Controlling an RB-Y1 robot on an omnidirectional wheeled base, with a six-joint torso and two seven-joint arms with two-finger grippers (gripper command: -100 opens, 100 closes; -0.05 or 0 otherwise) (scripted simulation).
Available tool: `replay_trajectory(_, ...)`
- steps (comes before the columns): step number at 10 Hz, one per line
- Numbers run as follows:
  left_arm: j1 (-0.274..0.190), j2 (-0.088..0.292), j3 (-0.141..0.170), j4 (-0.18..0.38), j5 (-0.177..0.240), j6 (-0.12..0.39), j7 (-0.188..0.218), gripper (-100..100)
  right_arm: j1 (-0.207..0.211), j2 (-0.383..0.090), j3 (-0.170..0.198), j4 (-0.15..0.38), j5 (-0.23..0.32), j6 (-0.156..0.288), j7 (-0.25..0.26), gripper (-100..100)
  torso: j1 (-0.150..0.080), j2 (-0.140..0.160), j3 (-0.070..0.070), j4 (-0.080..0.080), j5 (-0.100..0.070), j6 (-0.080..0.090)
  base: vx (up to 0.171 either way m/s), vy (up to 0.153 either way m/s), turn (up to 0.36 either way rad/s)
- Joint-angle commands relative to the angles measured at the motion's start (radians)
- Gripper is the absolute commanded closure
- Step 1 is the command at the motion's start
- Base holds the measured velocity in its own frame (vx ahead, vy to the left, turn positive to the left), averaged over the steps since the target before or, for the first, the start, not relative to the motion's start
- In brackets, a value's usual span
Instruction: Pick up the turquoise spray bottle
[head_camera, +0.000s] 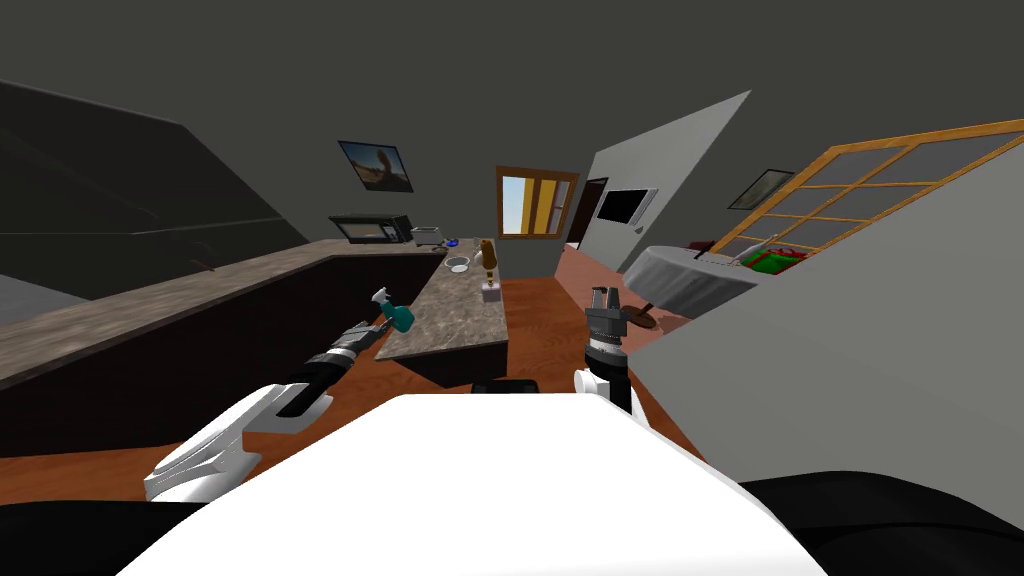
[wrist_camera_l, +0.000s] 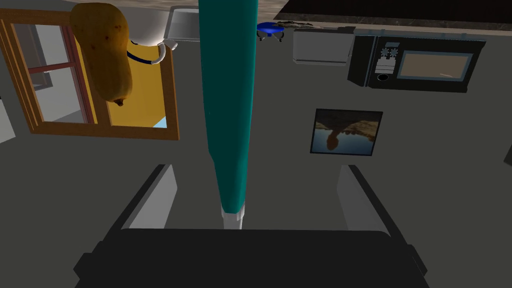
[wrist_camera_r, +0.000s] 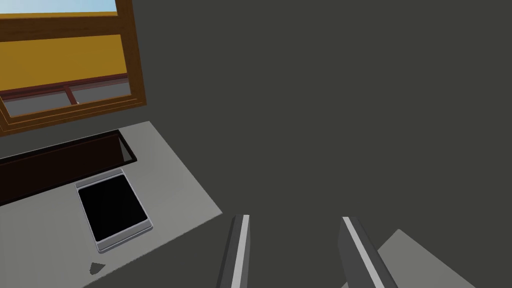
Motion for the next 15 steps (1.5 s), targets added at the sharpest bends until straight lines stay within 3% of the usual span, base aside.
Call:
replay_trajectory(1, 0.0, 0.0, 0.0, 0.0, 0.0, 0.0, 0.0, -100, 0.0, 0.0, 0.0, 0.0, 0.0, 0.0, 0.0, 0, 0.0, 0.0, 0.0, 0.0, 0.0, 0.0, 0.0, 0.0, 0.0)
replay_trajectory(3, 0.0, 0.0, 0.0, 0.0, 0.0, 0.0, 0.0, -100, 0.0, 0.0, 0.0, 0.0, 0.0, 0.0, 0.0, 0, 0.0, 0.0, 0.0, 0.0, 0.0, 0.0, 0.002, -0.003, 0.009)
replay_trajectory(4, -0.05, 0.006, -0.011, 0.05, 0.005, -0.001, -0.024, -100, 0.0, 0.0, 0.0, 0.0, 0.0, 0.0, 0.0, 0, 0.0, 0.0, 0.0, 0.0, 0.0, 0.0, -0.089, 0.002, -0.129)
replay_trajectory(6, -0.086, 0.006, -0.011, 0.096, 0.005, -0.001, -0.024, -100, 0.0, 0.0, 0.0, 0.0, 0.0, 0.0, 0.0, 0, 0.0, 0.006, 0.003, 0.001, 0.0, 0.0, -0.09, 0.01, -0.039)
replay_trajectory(7, -0.126, 0.012, -0.023, 0.127, 0.01, -0.002, -0.048, -100, 0.0, 0.0, 0.0, 0.0, 0.0, 0.0, 0.0, 0, 0.001, 0.005, 0.003, 0.001, 0.0, 0.0, -0.096, 0.044, -0.117)
replay_trajectory(11, -0.246, 0.018, -0.034, 0.264, 0.016, -0.003, -0.071, -100, 0.0, 0.0, 0.0, 0.0, 0.0, 0.0, 0.0, 0, 0.0, 0.005, 0.003, 0.001, 0.0, 0.0, -0.092, 0.005, -0.068)
replay_trajectory(13, -0.259, 0.018, -0.034, 0.289, 0.016, -0.003, -0.071, -100, 0.0, 0.0, 0.0, 0.0, 0.0, 0.0, 0.0, 0, 0.0, 0.004, 0.003, 0.001, 0.0, 0.0, -0.036, -0.003, 0.007)
replay_trajectory(15, -0.326, 0.024, -0.045, 0.35, 0.021, -0.004, -0.095, -100, 0.0, 0.0, 0.0, 0.0, 0.0, 0.0, 0.0, 0, 0.001, 0.005, 0.003, 0.001, 0.0, 0.0, -0.107, 0.017, -0.1)
